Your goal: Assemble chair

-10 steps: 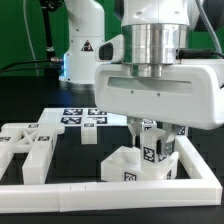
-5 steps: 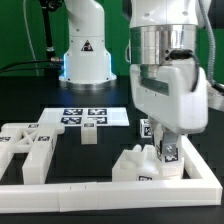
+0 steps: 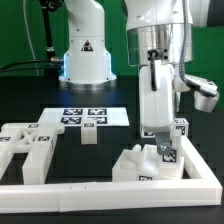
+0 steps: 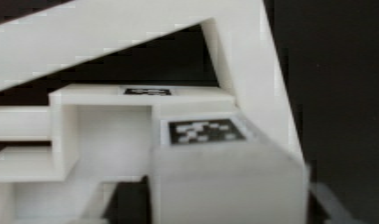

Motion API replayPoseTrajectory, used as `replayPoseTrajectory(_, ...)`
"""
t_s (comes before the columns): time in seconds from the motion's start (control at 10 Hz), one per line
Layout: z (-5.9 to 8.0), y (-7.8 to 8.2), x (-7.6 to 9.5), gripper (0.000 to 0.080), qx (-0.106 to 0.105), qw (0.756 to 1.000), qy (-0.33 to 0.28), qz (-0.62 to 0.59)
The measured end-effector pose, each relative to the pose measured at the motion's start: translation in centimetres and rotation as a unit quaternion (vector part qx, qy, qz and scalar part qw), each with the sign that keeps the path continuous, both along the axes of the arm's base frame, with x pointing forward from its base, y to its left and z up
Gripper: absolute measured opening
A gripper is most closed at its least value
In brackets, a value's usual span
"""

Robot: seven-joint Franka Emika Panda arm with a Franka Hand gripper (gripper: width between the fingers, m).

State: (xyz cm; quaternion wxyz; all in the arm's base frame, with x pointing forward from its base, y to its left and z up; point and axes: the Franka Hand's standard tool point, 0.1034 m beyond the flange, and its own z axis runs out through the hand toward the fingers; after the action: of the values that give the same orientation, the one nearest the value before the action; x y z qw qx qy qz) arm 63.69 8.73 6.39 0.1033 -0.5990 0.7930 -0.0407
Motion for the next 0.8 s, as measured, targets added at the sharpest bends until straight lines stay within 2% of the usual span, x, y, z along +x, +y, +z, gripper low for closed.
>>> replayPoseTrajectory(0.1,0.03,0.02,0.04,0.0533,-0.002,1.000,-0.001,0.008)
replayPoseTrajectory(0.2,0.51,0.22,0.65,0.0625,-0.027,0.992,-0.013,0.125)
replayPoseTrajectory(0.4,0.39,0.97,0.45,0.0642,-0.054,0.960,-0.023,0.273)
replayPoseTrajectory(0.6,0.41,0.65,0.51,0.0648,-0.070,0.941,-0.025,0.330)
replayPoseTrajectory(0.8,0.35,0.56,0.57,0.0649,-0.094,0.903,-0.027,0.419)
